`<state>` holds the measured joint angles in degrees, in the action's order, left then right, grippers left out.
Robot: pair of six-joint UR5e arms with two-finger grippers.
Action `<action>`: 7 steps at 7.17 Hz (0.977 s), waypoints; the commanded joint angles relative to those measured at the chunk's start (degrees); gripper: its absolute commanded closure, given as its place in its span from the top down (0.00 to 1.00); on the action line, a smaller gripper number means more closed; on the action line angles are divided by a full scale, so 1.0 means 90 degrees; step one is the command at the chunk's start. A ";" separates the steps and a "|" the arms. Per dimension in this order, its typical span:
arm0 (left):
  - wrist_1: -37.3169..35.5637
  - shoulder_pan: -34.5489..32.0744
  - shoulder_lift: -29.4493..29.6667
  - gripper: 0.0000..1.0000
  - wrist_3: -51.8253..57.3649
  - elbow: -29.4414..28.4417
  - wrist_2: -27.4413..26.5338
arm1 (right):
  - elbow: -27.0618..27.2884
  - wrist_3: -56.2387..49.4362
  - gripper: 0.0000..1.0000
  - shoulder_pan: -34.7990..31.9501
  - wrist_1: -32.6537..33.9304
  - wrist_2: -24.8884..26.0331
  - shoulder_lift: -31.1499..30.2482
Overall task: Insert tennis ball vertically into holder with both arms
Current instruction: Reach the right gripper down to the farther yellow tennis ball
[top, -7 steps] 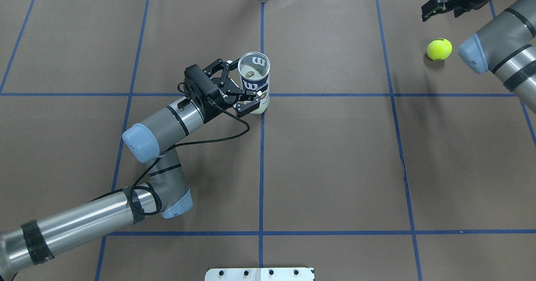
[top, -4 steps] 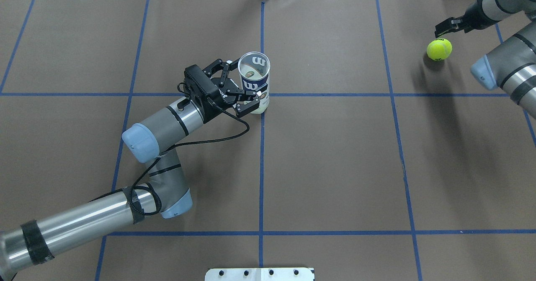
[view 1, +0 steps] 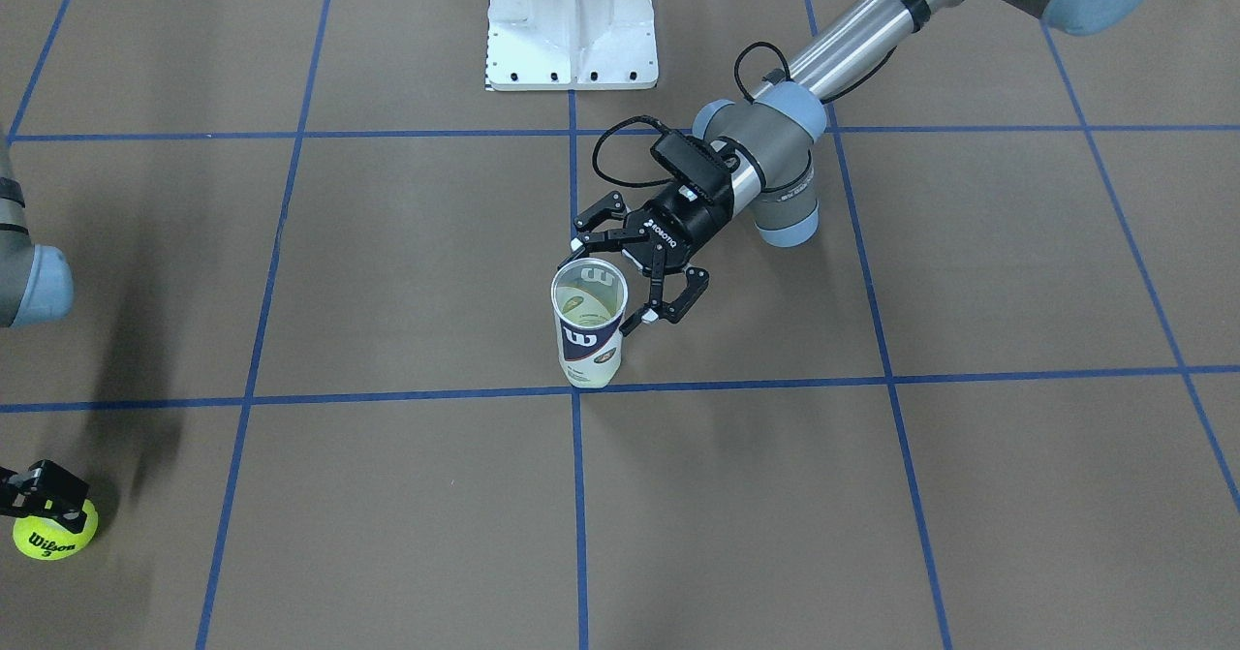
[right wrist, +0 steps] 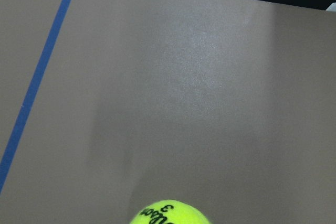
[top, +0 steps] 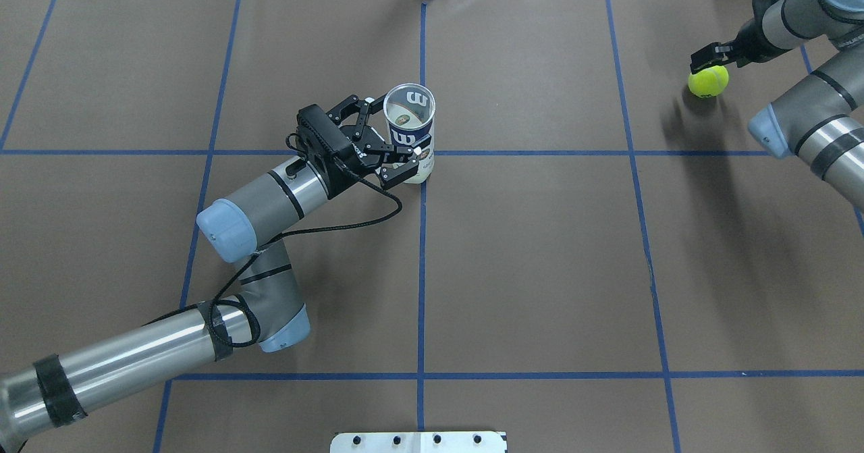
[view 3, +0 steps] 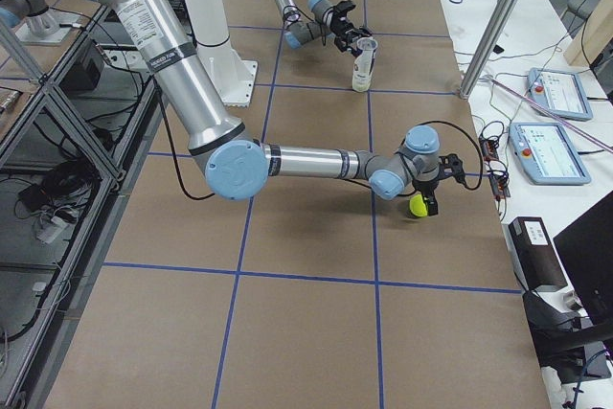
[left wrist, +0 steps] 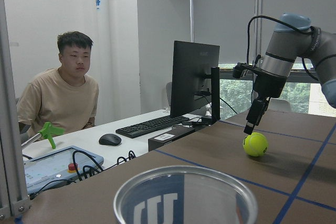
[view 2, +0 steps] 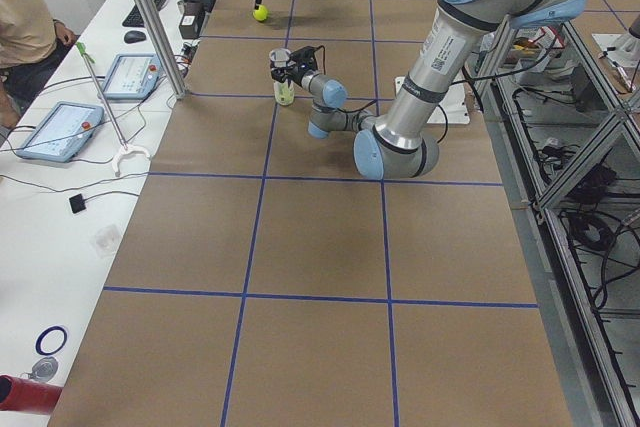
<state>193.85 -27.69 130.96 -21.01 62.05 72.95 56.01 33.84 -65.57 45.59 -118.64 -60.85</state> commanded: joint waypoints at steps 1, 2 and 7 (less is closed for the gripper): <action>0.0004 0.0000 0.0000 0.98 0.0000 0.0000 0.0000 | -0.0109 0.0048 0.99 0.0233 0.0002 0.0329 -0.0006; 0.0004 0.0000 0.0000 0.98 0.0000 0.0000 0.0000 | -0.0130 0.0039 0.99 0.0283 -0.0007 0.0398 -0.0016; 0.0004 0.0000 -0.0010 0.98 -0.0010 0.0000 0.0000 | 0.0355 0.0648 0.00 0.0390 0.0022 0.0663 0.0042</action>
<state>193.89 -27.68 130.87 -21.09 62.03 72.95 56.31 35.70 -62.16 45.68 -112.73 -60.74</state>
